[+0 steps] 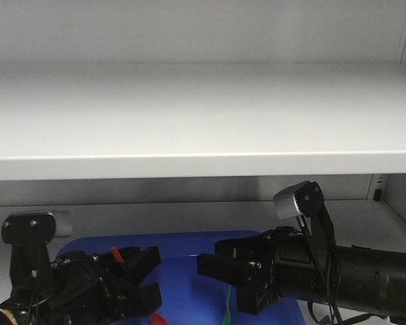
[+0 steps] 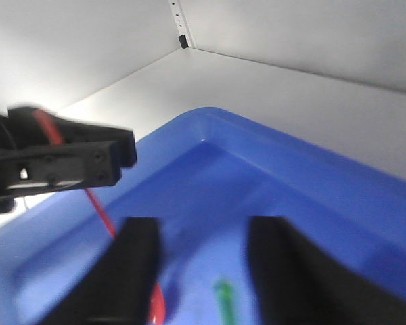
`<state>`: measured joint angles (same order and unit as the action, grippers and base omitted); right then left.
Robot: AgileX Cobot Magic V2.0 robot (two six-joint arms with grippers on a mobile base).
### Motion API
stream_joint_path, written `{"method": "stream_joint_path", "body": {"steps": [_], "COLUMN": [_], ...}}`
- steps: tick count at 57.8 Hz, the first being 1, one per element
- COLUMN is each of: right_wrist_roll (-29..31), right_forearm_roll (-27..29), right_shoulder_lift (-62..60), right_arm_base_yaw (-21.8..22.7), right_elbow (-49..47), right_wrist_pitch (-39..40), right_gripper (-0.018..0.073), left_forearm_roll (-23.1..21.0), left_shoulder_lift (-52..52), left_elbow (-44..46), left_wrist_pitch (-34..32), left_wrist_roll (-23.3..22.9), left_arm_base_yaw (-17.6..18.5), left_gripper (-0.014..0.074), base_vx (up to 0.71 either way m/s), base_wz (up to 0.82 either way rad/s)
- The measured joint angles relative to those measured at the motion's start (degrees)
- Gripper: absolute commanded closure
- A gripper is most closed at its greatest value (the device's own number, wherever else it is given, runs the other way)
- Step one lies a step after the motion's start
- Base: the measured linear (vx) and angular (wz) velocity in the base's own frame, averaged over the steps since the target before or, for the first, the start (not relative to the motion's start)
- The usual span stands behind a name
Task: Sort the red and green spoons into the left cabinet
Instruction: 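Lower both spoons into the blue tray and open both grippers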
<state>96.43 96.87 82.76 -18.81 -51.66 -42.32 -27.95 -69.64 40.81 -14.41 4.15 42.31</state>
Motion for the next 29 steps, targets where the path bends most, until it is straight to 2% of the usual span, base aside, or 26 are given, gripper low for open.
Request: {"method": "stream_joint_path", "body": {"steps": [6,12,22,29], "right_wrist_roll": [5.9,13.0,20.5,21.6], "right_forearm_roll": [0.0,0.0,0.0,0.1], "right_shoulder_lift": [0.0,0.0,0.0,0.0], "right_arm_base_yaw": [0.0,0.0,0.0,0.0], "right_elbow": [0.0,0.0,0.0,0.0], "right_wrist_pitch": [0.6,1.6,4.1,5.6], "right_gripper": [-0.0068,-0.0076,-0.0039,-0.0010], "left_forearm_roll": [4.7,6.8,6.7,5.0], "left_shoulder_lift": [0.0,0.0,0.1,0.7], "left_elbow": [0.0,0.0,0.0,0.0], "left_wrist_pitch": [0.1,0.6,1.7,1.7], "left_wrist_roll": [5.1,12.4,25.6,32.4], "left_arm_base_yaw": [0.0,0.0,-0.5,-2.1], "left_gripper": [0.0061,0.0052,0.0052,0.0052], "base_vx": [0.00,0.00,0.00,0.00], "base_wz": [0.00,0.00,0.00,0.00]}}
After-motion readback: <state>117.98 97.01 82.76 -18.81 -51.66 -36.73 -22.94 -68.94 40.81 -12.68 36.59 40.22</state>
